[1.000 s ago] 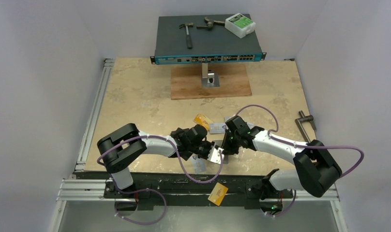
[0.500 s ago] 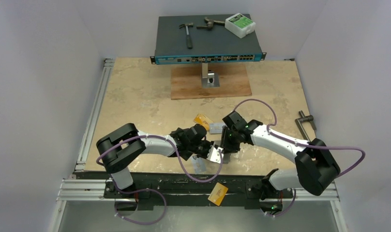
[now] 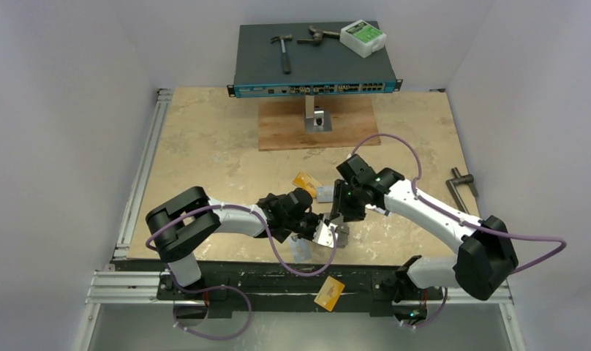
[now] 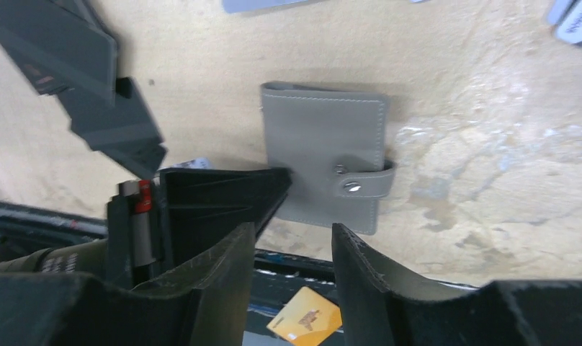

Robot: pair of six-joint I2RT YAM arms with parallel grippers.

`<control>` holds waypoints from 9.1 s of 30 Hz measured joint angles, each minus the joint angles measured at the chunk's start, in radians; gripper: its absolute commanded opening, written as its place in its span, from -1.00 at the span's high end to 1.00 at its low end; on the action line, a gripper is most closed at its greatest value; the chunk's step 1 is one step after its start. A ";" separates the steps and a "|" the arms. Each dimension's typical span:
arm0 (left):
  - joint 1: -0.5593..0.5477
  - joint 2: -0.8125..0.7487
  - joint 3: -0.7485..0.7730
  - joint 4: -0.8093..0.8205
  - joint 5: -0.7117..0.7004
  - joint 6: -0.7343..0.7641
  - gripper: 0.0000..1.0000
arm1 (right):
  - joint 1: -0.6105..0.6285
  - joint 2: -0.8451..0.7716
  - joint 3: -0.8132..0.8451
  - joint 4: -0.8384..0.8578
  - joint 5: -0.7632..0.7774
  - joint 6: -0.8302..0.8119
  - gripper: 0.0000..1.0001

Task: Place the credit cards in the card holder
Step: Close the card holder at the center of the board.

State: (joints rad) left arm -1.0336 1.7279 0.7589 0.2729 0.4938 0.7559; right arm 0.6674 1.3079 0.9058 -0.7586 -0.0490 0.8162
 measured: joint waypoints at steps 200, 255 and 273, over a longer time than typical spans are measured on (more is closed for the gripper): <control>-0.001 0.000 -0.005 -0.006 0.028 0.048 0.62 | 0.196 0.306 0.073 -0.086 0.298 0.006 0.69; -0.001 0.000 -0.005 -0.010 0.031 0.048 0.62 | 0.187 0.253 0.025 -0.019 0.302 0.055 1.00; -0.001 0.000 -0.005 -0.010 0.031 0.048 0.62 | 0.183 0.241 -0.006 0.010 0.289 0.058 1.00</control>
State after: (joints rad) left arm -1.0348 1.7275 0.7544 0.2634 0.5251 0.8043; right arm 0.8505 1.5490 0.8993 -0.7483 0.2401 0.8742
